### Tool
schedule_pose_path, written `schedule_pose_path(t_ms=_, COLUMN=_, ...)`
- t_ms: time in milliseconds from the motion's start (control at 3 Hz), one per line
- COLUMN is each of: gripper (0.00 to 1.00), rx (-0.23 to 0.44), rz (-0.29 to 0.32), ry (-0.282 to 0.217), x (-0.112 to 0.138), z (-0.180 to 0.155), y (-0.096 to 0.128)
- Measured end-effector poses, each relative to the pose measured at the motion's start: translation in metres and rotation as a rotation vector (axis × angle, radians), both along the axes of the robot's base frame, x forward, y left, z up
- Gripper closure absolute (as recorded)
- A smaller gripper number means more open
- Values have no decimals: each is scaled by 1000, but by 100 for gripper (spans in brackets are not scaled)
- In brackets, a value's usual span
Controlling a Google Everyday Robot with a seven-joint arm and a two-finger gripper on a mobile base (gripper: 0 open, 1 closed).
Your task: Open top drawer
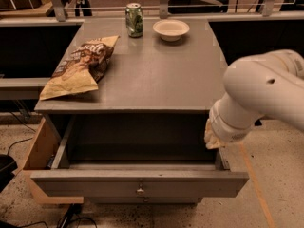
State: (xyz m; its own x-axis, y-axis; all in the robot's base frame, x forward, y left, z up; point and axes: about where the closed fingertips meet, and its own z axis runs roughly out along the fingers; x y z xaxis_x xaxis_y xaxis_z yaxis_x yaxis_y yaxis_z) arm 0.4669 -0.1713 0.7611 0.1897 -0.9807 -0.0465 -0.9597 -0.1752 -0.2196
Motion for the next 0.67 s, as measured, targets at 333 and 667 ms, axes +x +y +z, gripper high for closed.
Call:
schedule_pose_path(t_ms=333, gripper=100, rx=-1, rz=-11, ry=-23, x=-21, z=-25, y=4)
schedule_pose_path(t_ms=667, gripper=100, rx=36, rz=2, ry=-48, x=-24, z=-44, y=8)
